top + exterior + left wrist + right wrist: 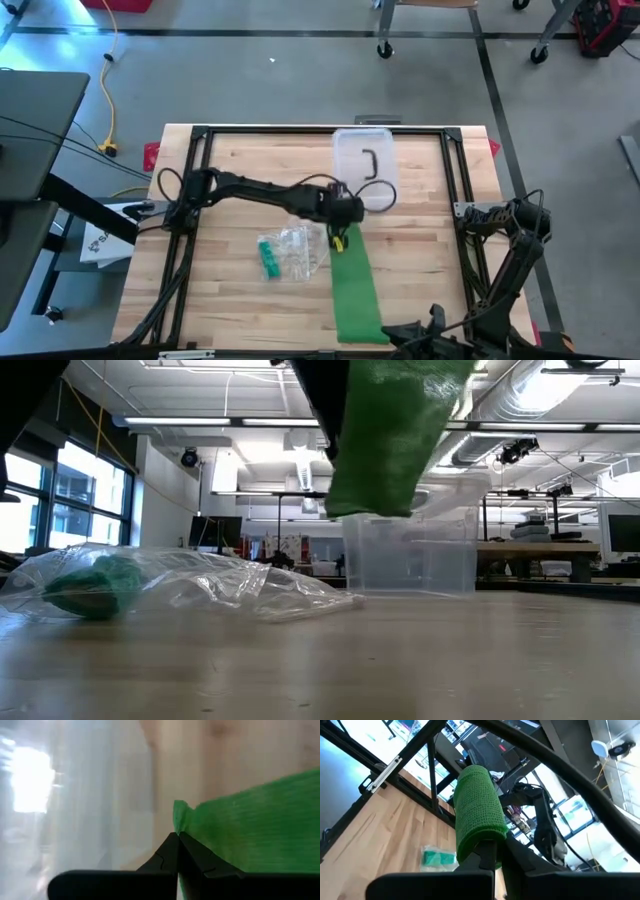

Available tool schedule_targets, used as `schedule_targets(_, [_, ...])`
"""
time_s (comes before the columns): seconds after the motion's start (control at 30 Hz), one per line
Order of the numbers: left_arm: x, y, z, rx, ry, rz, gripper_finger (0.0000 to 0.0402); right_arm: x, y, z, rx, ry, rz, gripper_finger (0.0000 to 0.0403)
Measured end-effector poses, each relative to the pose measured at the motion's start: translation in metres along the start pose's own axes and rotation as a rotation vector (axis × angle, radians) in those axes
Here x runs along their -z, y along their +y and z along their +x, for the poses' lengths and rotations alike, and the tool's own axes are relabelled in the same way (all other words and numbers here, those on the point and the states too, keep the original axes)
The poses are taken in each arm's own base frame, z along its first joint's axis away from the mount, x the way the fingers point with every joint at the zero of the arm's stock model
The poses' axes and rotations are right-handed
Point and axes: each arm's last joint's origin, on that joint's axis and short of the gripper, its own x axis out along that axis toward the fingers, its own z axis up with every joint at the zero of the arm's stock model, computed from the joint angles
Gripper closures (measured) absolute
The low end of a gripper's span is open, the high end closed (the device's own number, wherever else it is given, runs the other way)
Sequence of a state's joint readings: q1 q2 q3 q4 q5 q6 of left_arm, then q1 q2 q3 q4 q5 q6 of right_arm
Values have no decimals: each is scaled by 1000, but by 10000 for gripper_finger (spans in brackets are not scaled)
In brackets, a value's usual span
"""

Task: Roll bandage
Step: Roll the green bandage

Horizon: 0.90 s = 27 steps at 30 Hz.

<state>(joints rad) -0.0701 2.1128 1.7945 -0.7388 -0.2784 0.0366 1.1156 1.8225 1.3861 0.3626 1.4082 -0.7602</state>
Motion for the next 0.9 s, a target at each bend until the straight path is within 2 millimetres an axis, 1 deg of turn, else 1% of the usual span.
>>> schedule_targets(0.13, [-2, 23, 5, -98, -13, 9, 401, 2, 2, 0, -2, 5, 16, 403])
schedule_targets(0.23, [-5, 34, -3, -104, -52, 6, 401, 4, 3, 1, -4, 11, 32, 403])
schedule_targets(0.33, [-9, 40, -16, -61, -96, -17, 401, 4, 3, 2, -4, 14, 36, 403])
schedule_targets(0.4, [-9, 39, -18, -12, -99, -36, 401, 5, 3, 3, -1, 16, 43, 403])
schedule_targets(0.53, [-9, 21, -19, 162, -98, -66, 401, 4, 2, 6, 1, 17, 41, 403])
schedule_targets(0.6, [-10, 5, -18, 275, -100, -60, 401, 4, 2, 6, 3, 18, 27, 403])
schedule_targets(0.67, [-7, -13, -13, 347, -65, -37, 401, 3, 1, 7, 6, 17, 17, 403])
schedule_targets(0.8, [-2, -52, 1, 391, -31, 9, 399, 2, -1, 7, 10, 13, 15, 403])
schedule_targets(0.9, [0, -75, 10, 421, -38, 39, 379, 2, -1, 7, 10, 12, 16, 403])
